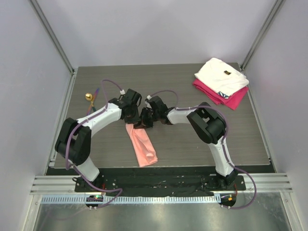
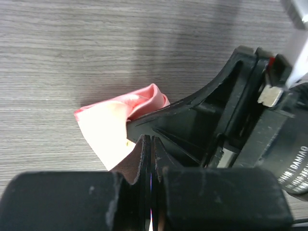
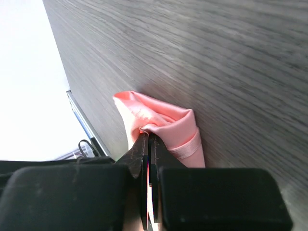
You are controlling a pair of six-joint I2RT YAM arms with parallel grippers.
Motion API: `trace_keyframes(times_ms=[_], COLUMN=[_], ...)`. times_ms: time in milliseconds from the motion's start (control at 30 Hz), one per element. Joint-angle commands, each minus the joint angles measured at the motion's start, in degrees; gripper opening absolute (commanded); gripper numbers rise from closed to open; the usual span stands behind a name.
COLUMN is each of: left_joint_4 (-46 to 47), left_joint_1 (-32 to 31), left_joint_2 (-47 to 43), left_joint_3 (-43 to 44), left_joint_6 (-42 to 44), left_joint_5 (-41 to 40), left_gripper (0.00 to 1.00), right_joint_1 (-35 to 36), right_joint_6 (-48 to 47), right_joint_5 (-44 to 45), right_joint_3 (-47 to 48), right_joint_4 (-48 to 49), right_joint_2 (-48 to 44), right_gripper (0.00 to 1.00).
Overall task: Fold the napkin into a case and place the utensils inside
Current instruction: Stuff the top corner of the smaller-rectangle-folded napkin into the folded napkin.
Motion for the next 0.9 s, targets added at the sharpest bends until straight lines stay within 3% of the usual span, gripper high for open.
trace_keyframes(times_ms=[0, 267, 467, 867], left_joint_4=[0.33, 0.77, -1.42, -1.6], left_joint_1=[1.08, 1.08, 0.91, -0.85], left_joint_2=[-2.01, -3.59, -3.34, 1.94], left_joint_3=[0.58, -0.65, -1.44, -0.74], left_joint_6=[-0.09, -0.09, 1.67, 3.34], left_joint_5=[0.62, 1.49, -0.97, -5.36], left_gripper=[0.0, 0.0, 0.25, 0.28], right_joint_1=[-0.09, -1.24, -1.15, -1.24], right_joint_6=[-1.47, -4.38, -3.41, -2.71], right_joint_5=[-0.85, -2.34, -2.61, -2.79], right_joint_3=[1.99, 0.58, 0.84, 1.02], right_joint_4=[0.33, -2.31, -1.35, -0.82], right_joint_2=[-0.34, -2.46, -2.36, -2.01], right_gripper=[0.02, 0.07, 0.07, 0.05])
